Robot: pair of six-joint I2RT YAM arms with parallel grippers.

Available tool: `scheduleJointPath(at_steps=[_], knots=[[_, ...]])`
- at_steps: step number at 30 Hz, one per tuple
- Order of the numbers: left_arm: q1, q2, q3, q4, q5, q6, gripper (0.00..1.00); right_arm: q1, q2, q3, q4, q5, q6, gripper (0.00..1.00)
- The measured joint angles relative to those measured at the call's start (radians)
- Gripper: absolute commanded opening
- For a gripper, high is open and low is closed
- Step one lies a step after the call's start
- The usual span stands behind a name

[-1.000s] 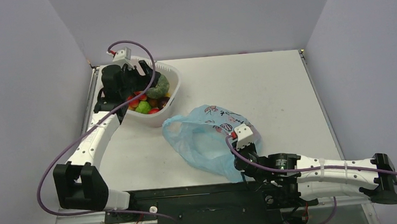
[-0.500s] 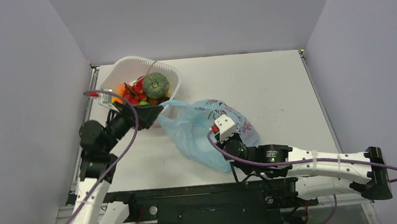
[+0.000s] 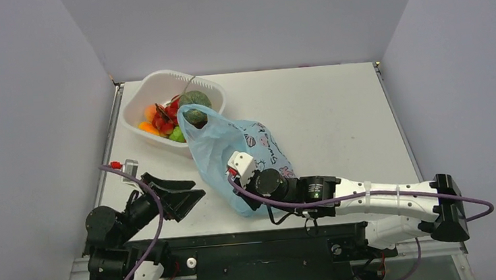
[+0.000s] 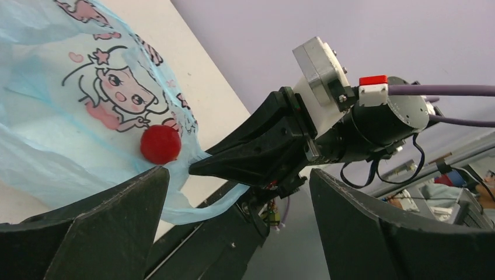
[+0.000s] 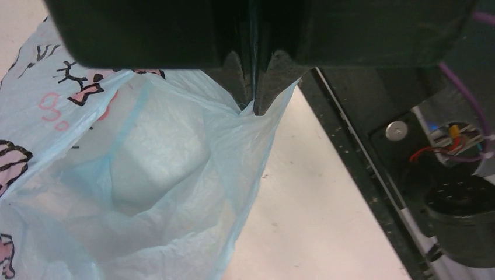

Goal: Take the fake fruits out of the plastic bag

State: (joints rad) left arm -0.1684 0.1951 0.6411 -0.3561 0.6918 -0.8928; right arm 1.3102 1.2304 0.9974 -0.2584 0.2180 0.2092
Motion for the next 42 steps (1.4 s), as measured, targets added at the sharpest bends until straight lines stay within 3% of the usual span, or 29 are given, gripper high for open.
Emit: scheduleJointPath(at_steps=[7,18,22,26,30,35,38,42], knots=[[0.0,0.073,0.106,-0.077,0.102,0.043,0.88,0.051,-0.073,-0.024,0.022,-0.058,-0.019,0.0],[-0.01,0.197,0.079,0.058,0.181,0.022,0.82,0.05,-0.377,-0.279,-0.094,0.146,0.108,0.0],[-0.085,0.206,0.058,0.078,0.141,0.021,0.79,0.048,-0.431,-0.295,-0.136,0.199,0.162,0.0],[-0.301,0.232,0.031,0.077,-0.002,0.032,0.78,0.04,-0.441,-0.294,-0.193,0.299,0.237,0.0],[-0.648,0.334,0.032,0.08,-0.249,0.077,0.78,-0.005,-0.408,-0.294,-0.306,0.382,0.331,0.0],[-1.08,0.601,0.14,0.076,-0.633,0.199,0.77,-0.034,-0.399,-0.293,-0.387,0.4,0.387,0.0],[-1.179,0.725,0.183,0.1,-0.779,0.257,0.76,-0.034,-0.418,-0.293,-0.41,0.401,0.399,0.0],[-1.227,0.805,0.192,0.126,-0.898,0.3,0.69,-0.034,-0.474,-0.288,-0.429,0.401,0.406,0.0]])
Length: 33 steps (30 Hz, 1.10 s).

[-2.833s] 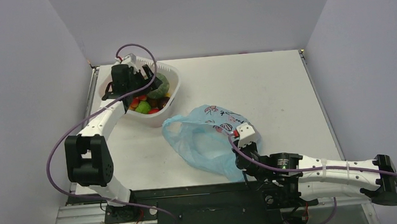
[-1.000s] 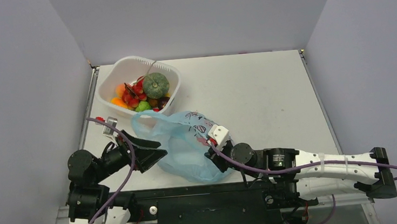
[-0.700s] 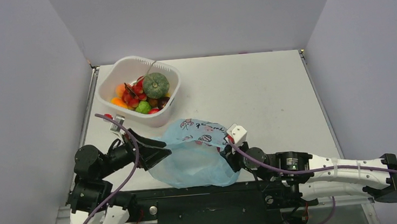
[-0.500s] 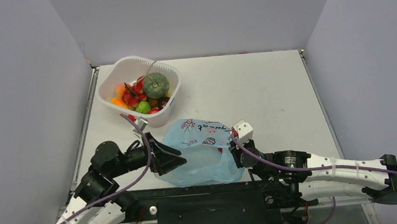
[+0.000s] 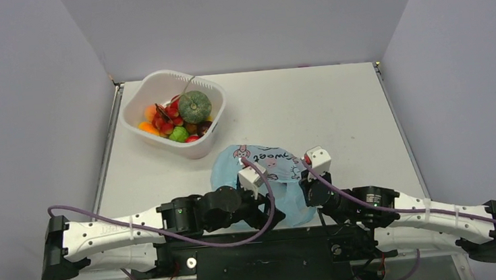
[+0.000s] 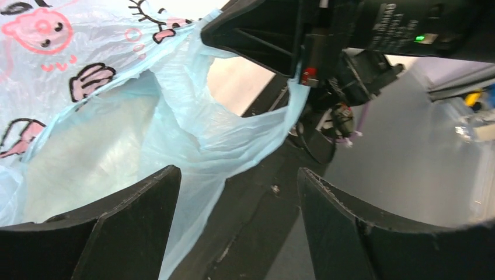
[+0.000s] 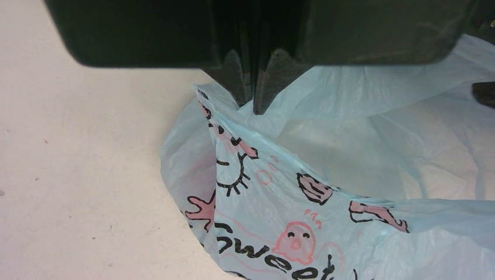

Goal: Take the fake fruits out of the plastic bag

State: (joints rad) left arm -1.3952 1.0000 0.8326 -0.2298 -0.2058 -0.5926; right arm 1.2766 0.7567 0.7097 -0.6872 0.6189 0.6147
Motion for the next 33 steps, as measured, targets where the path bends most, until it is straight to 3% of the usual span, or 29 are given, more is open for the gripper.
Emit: scheduleJointPath(at_steps=[2,5,9,14,20,27,33], knots=[[-0.023,0.048,0.034,-0.014,-0.072,0.013,0.69,0.0,-0.015,0.01,-0.005,0.003,-0.002,0.0],[-0.056,0.098,0.099,-0.048,-0.189,0.02,0.79,-0.003,-0.016,0.028,-0.005,0.006,-0.013,0.0],[-0.057,0.023,0.122,-0.091,-0.273,0.022,0.85,-0.014,0.006,0.056,0.006,0.006,-0.041,0.0],[-0.041,-0.149,0.251,-0.166,-0.294,0.039,0.89,-0.028,0.03,0.056,0.037,-0.003,-0.071,0.0],[-0.041,-0.204,0.425,-0.131,-0.224,0.073,0.88,-0.041,0.004,0.056,0.062,-0.031,-0.069,0.0],[-0.04,-0.048,0.257,-0.054,-0.14,0.049,0.75,-0.182,-0.034,0.057,0.168,-0.208,-0.049,0.0],[-0.037,-0.087,0.084,-0.185,-0.265,-0.082,0.56,-0.29,0.119,0.141,0.335,-0.544,-0.089,0.0]])
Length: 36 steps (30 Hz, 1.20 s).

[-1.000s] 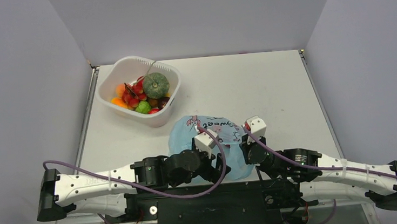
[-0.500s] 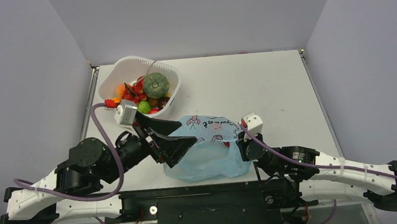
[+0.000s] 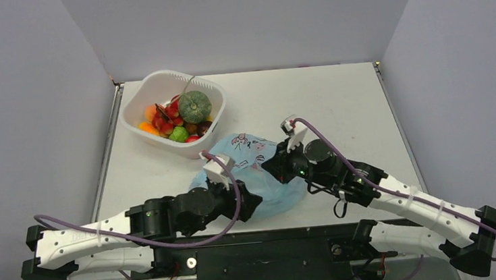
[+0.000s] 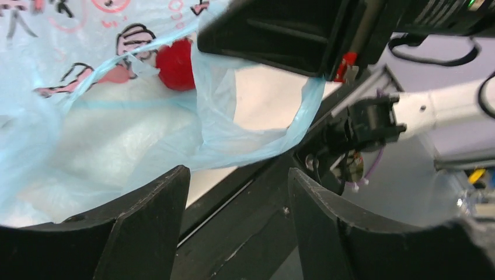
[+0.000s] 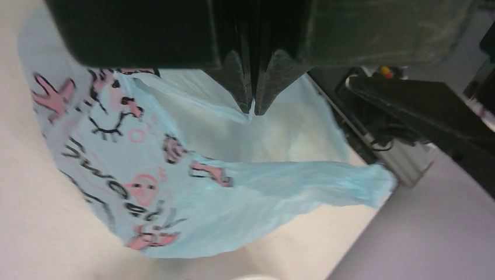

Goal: Take the fake fruits out of the plastic bag

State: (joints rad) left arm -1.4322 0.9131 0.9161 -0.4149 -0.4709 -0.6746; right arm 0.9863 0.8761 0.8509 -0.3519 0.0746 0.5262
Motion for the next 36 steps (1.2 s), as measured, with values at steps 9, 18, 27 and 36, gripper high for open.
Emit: scheduleJointPath(at_steps=[9,18,27,36], knots=[[0.002,-0.342,-0.018,-0.125,-0.175,-0.173,0.49,-0.003,0.354,0.287,0.229,-0.464,-0.035,0.0],[0.003,-0.34,-0.106,-0.124,-0.161,-0.205,0.52,0.05,0.27,0.229,0.262,-0.498,-0.048,0.0],[0.003,-0.091,-0.092,-0.176,-0.129,-0.178,0.73,0.042,0.095,-0.087,0.216,-0.426,-0.032,0.0],[0.021,0.08,-0.061,-0.291,-0.155,-0.184,0.69,0.05,0.125,-0.135,0.211,-0.391,-0.017,0.0]])
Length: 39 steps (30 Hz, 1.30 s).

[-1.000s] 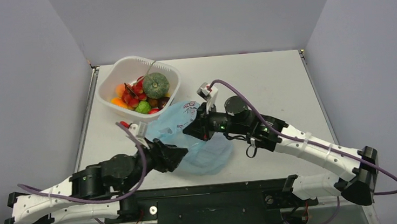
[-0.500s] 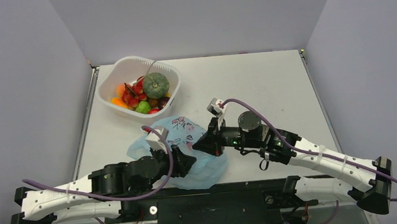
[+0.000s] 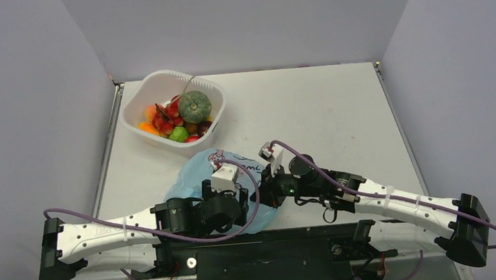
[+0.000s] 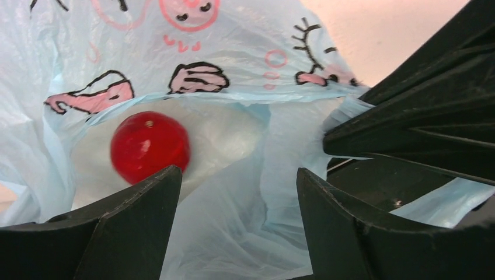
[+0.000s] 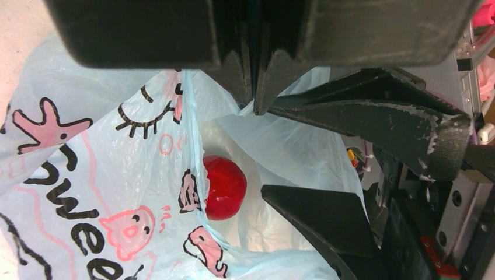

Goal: Take the fake fruits out of the plastic bag

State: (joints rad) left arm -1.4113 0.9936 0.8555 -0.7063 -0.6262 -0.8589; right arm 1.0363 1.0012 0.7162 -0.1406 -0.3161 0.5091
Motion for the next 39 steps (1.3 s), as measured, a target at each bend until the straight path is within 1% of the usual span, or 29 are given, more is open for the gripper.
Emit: scheduleJointPath(at_steps=[7,9,12,18,19,25,29,33,35,37,38,39], knots=[[0.001,-0.026,-0.019,-0.079,-0.028,-0.06,0.64,0.041,0.049,0.0,0.015,0.012,-0.004,0.0],[0.0,-0.041,-0.04,-0.08,-0.034,-0.077,0.67,0.055,0.054,0.0,0.021,0.02,-0.004,0.0],[0.002,-0.05,-0.07,-0.088,-0.05,-0.099,0.68,0.066,0.06,0.0,0.031,0.029,-0.004,0.0],[0.033,-0.001,-0.08,-0.135,-0.078,-0.142,0.69,0.071,0.06,-0.002,0.039,0.042,-0.004,0.0],[0.043,0.001,-0.089,-0.135,-0.079,-0.146,0.71,0.072,0.06,-0.005,0.042,0.042,-0.004,0.0],[0.142,-0.005,-0.187,-0.092,-0.081,-0.149,0.8,0.072,0.06,-0.014,0.052,0.043,-0.003,0.0],[0.19,0.0,-0.245,0.003,-0.055,-0.127,0.83,0.072,0.06,-0.016,0.059,0.043,-0.003,0.0],[0.235,0.038,-0.324,0.153,0.01,-0.095,0.73,0.072,0.061,-0.025,0.066,0.043,-0.003,0.0],[0.257,0.066,-0.356,0.202,0.036,-0.084,0.67,0.072,0.061,-0.027,0.068,0.043,-0.003,0.0],[0.274,0.082,-0.362,0.246,0.045,-0.072,0.59,0.072,0.062,-0.027,0.068,0.043,-0.003,0.0],[0.28,0.087,-0.362,0.263,0.053,-0.063,0.49,0.072,0.062,-0.027,0.068,0.043,-0.003,0.0],[0.283,0.091,-0.361,0.275,0.06,-0.053,0.44,0.072,0.062,-0.027,0.068,0.043,-0.003,0.0]])
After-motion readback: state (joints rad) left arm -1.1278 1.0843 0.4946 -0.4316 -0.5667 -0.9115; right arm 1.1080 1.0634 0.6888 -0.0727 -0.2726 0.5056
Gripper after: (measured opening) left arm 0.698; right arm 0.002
